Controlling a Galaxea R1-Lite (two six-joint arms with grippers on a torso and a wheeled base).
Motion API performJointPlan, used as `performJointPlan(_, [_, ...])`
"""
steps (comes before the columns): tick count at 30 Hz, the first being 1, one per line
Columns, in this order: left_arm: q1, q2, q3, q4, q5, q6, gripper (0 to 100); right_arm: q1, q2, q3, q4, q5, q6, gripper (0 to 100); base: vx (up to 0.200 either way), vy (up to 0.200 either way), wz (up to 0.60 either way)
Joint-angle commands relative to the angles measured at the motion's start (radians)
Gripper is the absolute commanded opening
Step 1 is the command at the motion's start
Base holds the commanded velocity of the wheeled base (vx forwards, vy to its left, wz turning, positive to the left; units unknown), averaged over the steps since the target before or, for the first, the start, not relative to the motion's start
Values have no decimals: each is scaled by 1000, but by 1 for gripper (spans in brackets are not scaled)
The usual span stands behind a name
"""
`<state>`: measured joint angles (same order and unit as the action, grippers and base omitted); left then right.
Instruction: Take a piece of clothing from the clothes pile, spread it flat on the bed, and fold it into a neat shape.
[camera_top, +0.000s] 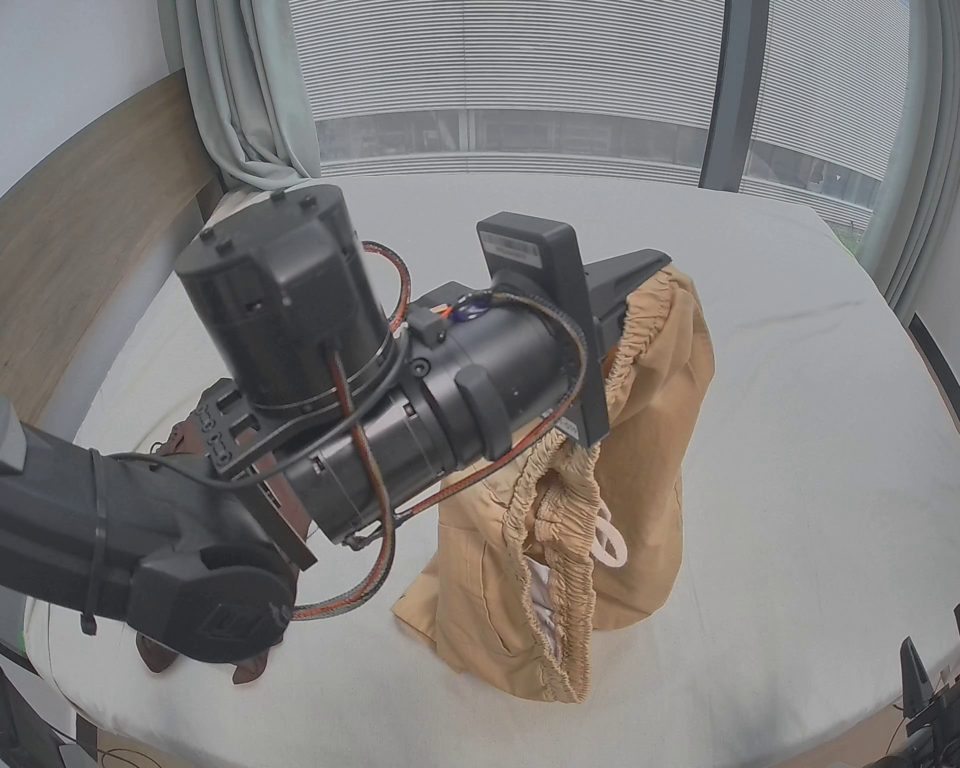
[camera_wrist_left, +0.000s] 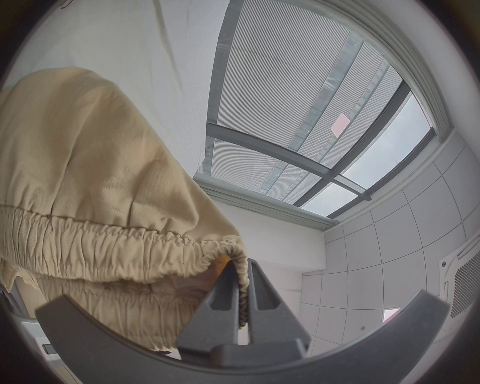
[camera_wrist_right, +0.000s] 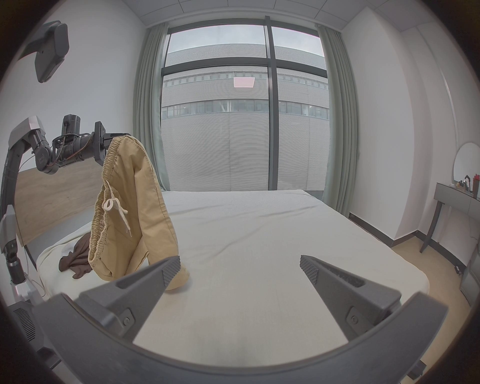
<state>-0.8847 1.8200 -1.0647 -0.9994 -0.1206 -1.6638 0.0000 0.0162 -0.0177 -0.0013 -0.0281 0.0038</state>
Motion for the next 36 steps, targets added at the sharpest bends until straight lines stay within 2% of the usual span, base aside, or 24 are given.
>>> performJointPlan(1, [-16, -2, -31, 13, -2, -1, 0, 0, -16, 18, 0, -1, -1, 100, 0, 0, 0])
performJointPlan(11, [-102, 27, -77, 28, -1, -1, 0, 0, -16, 18, 0, -1, 1, 100, 0, 0, 0])
performJointPlan(16, [-103, 50, -89, 27, -1, -2, 0, 0, -16, 18, 0, -1, 1, 100, 0, 0, 0])
performJointPlan(23, [-53, 116, -61, -18, 12, 1, 0, 0, -16, 18, 0, -1, 1, 100, 0, 0, 0])
performJointPlan(30, [-14, 51, -28, -18, 19, 10, 0, 0, -16, 18, 0, -1, 2, 100, 0, 0, 0])
performJointPlan(36, [30, -54, 72, -22, 19, 32, 0, 0, -16, 18, 0, -1, 1, 100, 0, 0, 0])
